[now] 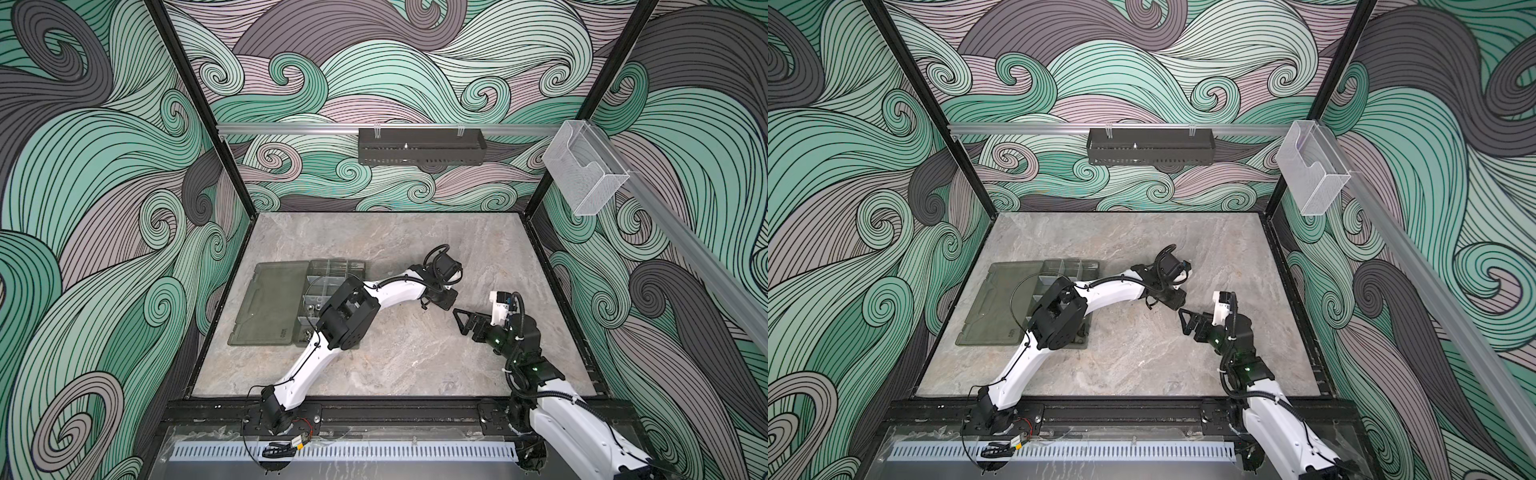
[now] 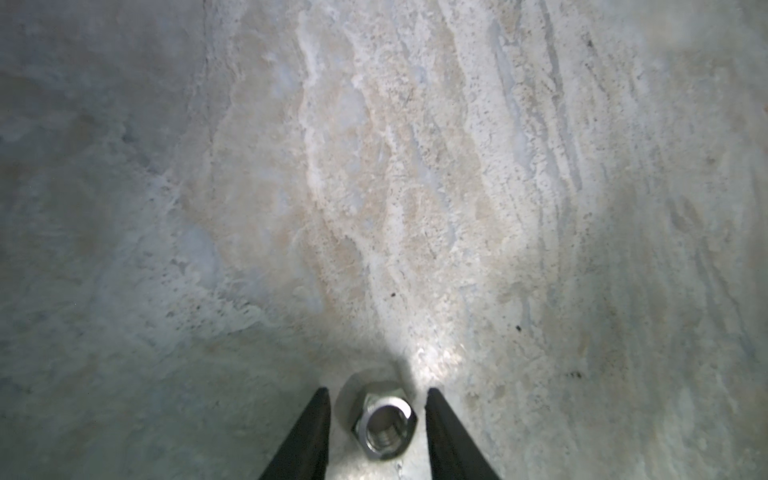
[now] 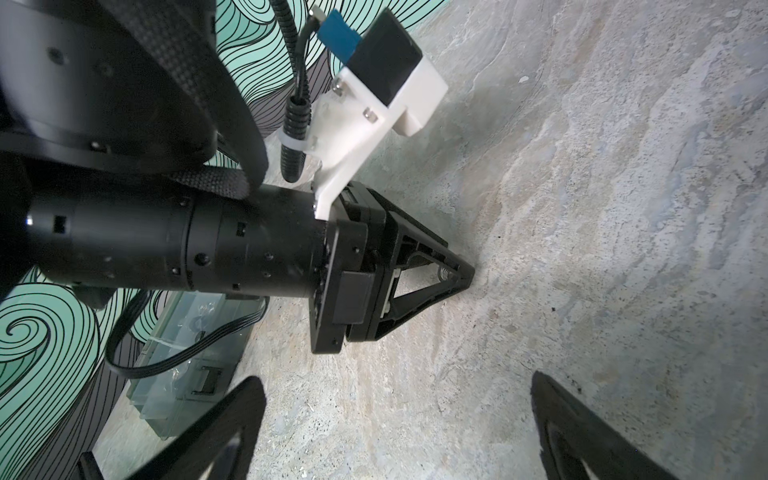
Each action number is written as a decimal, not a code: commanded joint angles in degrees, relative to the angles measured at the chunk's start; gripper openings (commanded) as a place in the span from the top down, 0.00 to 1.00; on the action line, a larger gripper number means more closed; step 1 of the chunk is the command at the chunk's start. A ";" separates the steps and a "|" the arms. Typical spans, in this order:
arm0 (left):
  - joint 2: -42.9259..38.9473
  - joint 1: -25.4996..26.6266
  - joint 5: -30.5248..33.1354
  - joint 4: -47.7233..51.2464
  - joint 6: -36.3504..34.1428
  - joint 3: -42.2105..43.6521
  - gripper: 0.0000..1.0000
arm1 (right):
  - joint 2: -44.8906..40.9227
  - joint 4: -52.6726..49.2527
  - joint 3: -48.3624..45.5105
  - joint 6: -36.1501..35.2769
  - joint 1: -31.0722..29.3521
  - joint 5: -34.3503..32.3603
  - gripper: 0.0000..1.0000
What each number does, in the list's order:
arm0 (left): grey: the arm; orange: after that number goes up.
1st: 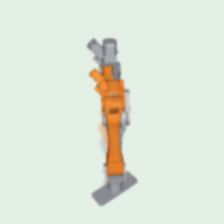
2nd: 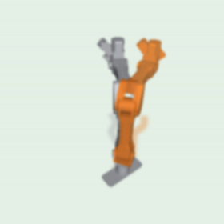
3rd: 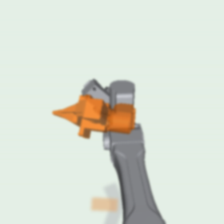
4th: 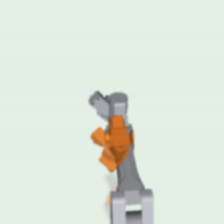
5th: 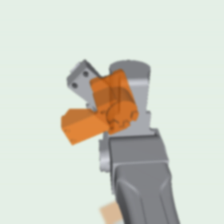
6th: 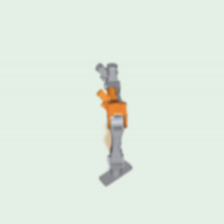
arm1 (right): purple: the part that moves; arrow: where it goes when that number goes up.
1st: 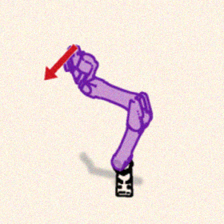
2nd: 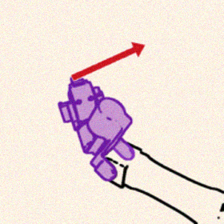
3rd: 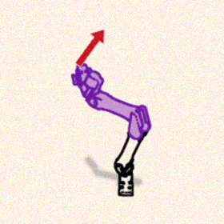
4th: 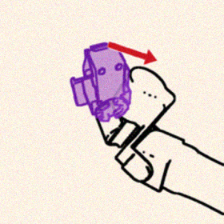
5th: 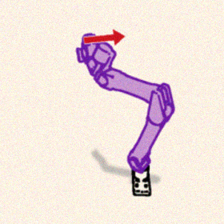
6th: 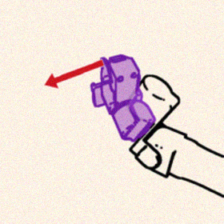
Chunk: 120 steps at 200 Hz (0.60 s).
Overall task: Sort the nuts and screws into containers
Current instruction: 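Carry the last silver hex nut with the left gripper over the box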
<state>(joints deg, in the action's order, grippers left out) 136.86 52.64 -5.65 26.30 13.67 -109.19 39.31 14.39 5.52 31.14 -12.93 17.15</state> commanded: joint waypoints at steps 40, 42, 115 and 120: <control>3.33 0.77 13.05 8.91 1.58 -1.53 0.69 | 0.25 1.95 -0.43 0.81 0.29 1.13 0.01; 3.33 0.72 13.32 8.93 1.68 -1.53 0.69 | 0.24 1.95 -0.38 0.78 0.28 1.13 0.00; 0.13 0.21 15.17 6.95 4.85 0.64 0.79 | 0.46 2.04 -0.39 0.71 0.28 1.50 0.00; -1.21 -0.01 14.96 5.67 5.00 2.10 0.79 | 0.42 2.04 -0.40 0.68 0.29 1.49 0.01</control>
<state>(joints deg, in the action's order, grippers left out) 137.64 53.32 7.62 30.63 16.56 -111.26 39.68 14.90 5.52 31.14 -12.93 18.09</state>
